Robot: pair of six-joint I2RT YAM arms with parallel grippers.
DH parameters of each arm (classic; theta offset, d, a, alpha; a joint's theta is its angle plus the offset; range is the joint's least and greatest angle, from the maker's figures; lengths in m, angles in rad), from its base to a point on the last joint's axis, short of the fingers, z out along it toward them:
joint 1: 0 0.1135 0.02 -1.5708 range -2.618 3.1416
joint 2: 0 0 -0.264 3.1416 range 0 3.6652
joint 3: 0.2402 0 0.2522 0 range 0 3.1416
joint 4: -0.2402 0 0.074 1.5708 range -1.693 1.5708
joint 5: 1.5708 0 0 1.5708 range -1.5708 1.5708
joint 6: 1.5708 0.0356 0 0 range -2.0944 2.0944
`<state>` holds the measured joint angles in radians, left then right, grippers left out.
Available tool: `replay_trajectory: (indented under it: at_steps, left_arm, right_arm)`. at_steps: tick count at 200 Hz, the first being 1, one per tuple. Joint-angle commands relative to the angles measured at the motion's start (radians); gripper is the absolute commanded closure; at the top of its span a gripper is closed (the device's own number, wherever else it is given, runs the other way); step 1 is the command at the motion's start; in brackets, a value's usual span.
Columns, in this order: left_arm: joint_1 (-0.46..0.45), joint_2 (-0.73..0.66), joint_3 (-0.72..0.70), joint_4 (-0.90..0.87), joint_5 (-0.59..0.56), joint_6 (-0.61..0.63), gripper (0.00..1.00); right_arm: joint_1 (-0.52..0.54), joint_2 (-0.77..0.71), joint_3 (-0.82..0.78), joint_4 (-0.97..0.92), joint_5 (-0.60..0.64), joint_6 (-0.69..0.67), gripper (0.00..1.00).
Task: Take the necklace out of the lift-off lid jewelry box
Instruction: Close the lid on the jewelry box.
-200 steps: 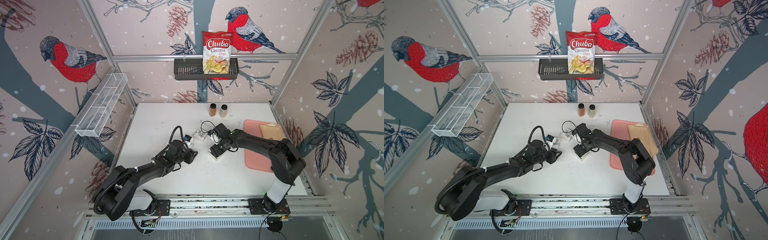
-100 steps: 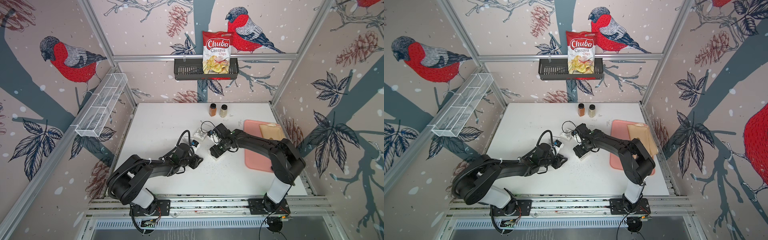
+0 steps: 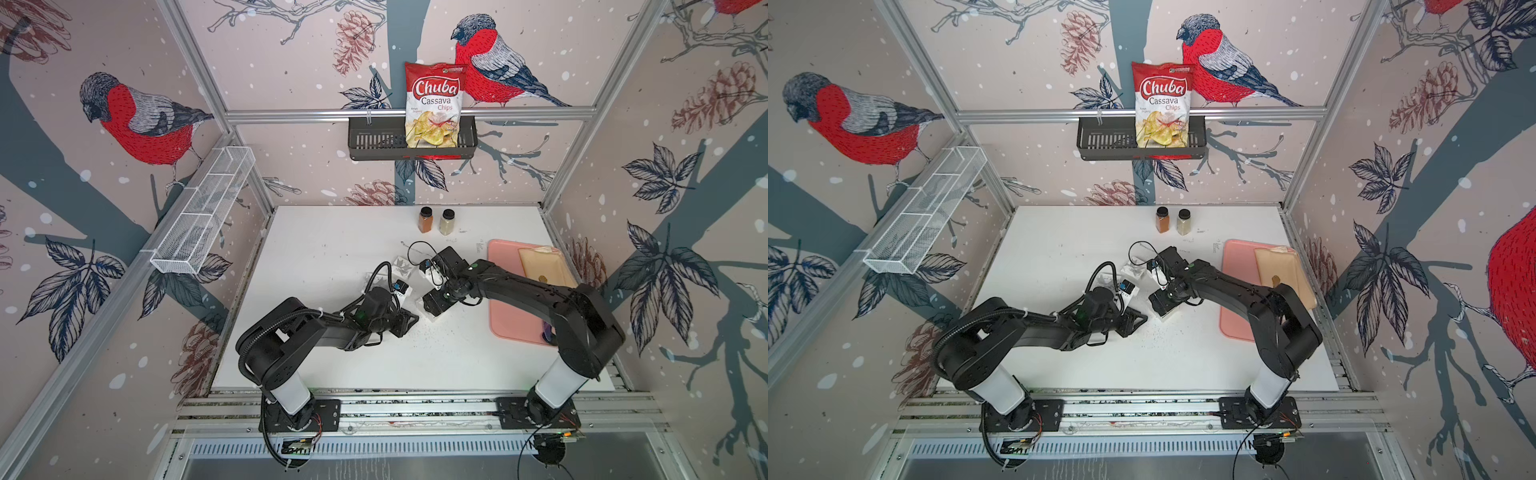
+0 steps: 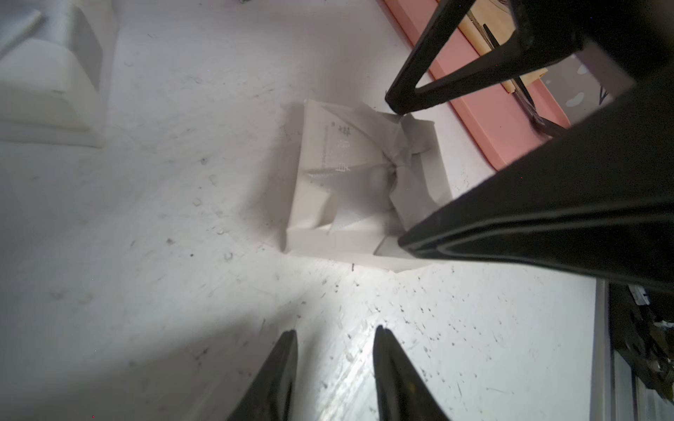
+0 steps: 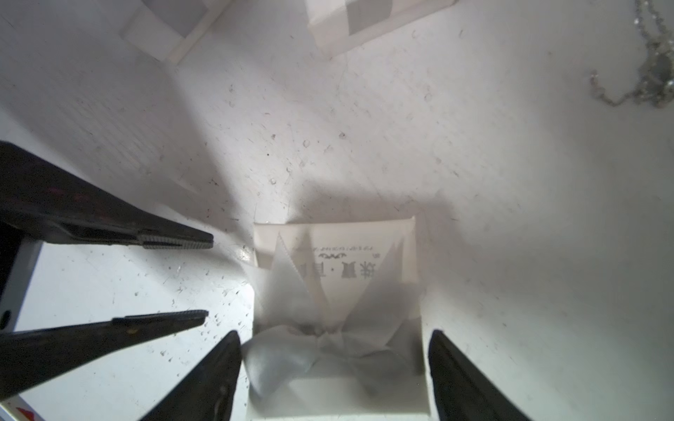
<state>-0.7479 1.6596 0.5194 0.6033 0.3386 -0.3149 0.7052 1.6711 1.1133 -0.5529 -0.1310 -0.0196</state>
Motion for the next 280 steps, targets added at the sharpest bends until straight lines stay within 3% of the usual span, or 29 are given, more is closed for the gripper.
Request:
replay_trajectory:
  at_steps: [1, 53, 165, 231, 261, 280]
  left_arm:
    - [-0.01, 0.007, -0.001, 0.081, -0.003, -0.029, 0.62]
    - [-0.013, 0.011, -0.003, 0.087, -0.018, -0.044, 0.67]
    - [-0.021, 0.01, -0.008, 0.096, -0.03, -0.06, 0.7]
    - [-0.015, -0.04, -0.003, 0.044, -0.074, -0.041, 0.71]
    - [0.01, -0.081, 0.031, -0.005, -0.05, -0.02, 0.66]
    - [0.038, -0.099, 0.052, -0.024, -0.023, -0.013, 0.62]
  right_arm:
    - [-0.011, -0.035, -0.013, 0.017, -0.044, 0.026, 0.21]
    - [-0.015, -0.043, -0.011, 0.013, 0.001, 0.039, 0.35]
    - [0.002, -0.086, -0.035, 0.009, -0.018, 0.041, 0.4]
    - [-0.014, -0.081, -0.036, -0.008, 0.015, 0.114, 0.52]
    - [-0.05, -0.121, -0.075, 0.026, -0.015, 0.189, 0.61]
    - [-0.076, -0.164, -0.131, 0.077, -0.032, 0.266, 0.53]
